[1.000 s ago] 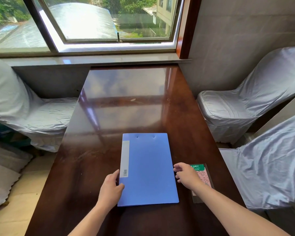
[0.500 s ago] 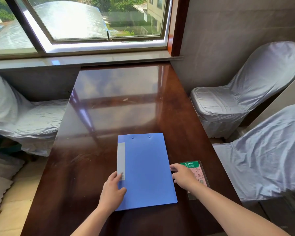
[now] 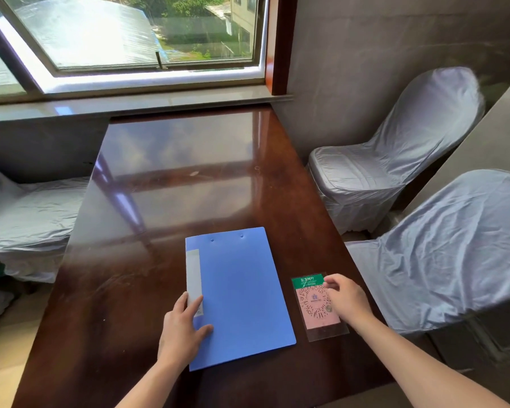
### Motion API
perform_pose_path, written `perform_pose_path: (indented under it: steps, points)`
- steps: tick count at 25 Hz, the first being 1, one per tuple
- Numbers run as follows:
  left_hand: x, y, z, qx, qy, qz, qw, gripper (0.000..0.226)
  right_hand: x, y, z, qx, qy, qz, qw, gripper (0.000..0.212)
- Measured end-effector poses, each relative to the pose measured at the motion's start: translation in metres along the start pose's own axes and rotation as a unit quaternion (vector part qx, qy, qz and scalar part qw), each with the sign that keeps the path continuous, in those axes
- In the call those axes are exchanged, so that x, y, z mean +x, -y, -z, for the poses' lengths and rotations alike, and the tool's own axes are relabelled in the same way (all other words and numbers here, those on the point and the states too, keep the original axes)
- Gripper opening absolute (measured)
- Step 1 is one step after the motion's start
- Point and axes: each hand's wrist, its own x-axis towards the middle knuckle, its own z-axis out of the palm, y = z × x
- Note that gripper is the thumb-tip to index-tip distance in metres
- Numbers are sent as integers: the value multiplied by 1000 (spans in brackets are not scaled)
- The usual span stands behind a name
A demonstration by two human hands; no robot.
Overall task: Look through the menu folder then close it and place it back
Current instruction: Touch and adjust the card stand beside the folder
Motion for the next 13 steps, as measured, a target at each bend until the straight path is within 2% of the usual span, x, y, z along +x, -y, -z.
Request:
perform_pose_path:
  steps: [13]
  points:
    - [-2, -5, -14, 31, -4, -31, 999, 71, -10, -14, -11, -46, 38, 18, 998, 37]
